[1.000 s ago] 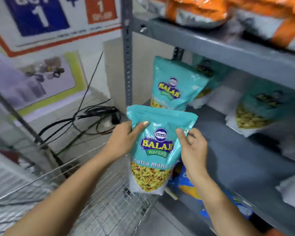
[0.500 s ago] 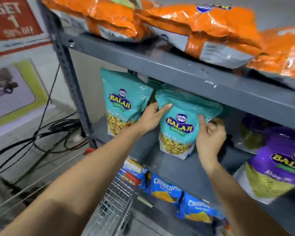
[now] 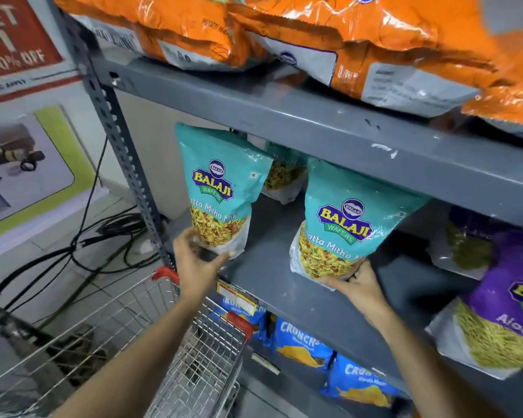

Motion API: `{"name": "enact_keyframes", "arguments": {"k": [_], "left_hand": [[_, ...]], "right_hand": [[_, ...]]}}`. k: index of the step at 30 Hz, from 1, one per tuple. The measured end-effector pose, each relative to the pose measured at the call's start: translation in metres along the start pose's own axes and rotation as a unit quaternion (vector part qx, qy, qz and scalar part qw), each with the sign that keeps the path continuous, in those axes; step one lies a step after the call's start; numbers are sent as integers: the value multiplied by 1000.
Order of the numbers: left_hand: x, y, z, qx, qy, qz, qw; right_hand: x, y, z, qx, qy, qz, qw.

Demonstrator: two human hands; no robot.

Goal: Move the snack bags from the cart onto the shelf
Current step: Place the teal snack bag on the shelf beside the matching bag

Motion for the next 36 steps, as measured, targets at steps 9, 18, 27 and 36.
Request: {"name": "enact_keyframes", "arguments": {"k": [9, 18, 27, 36], "left_hand": [[22, -37, 12, 8, -45, 62, 997], [23, -37, 10, 29, -44, 48, 997], [21, -31, 12, 24, -43, 53, 997], [22, -27, 16, 11, -54, 27, 998]], "right_hand": [[8, 13, -5, 0, 47, -63, 997], [13, 36, -6, 11, 55, -68, 996], [14, 38, -3, 7, 36, -67, 997], [12, 27, -6, 11, 35, -55, 998]]}}
Point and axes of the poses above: each hand's wrist, its own y-axis away from the middle knuckle, its own x-axis out of the palm, z = x × y, the point moved 4 cm from there along -y, towards the middle knuckle, and after that the axes turned 4 degrees about y, right-handed, at the moved point
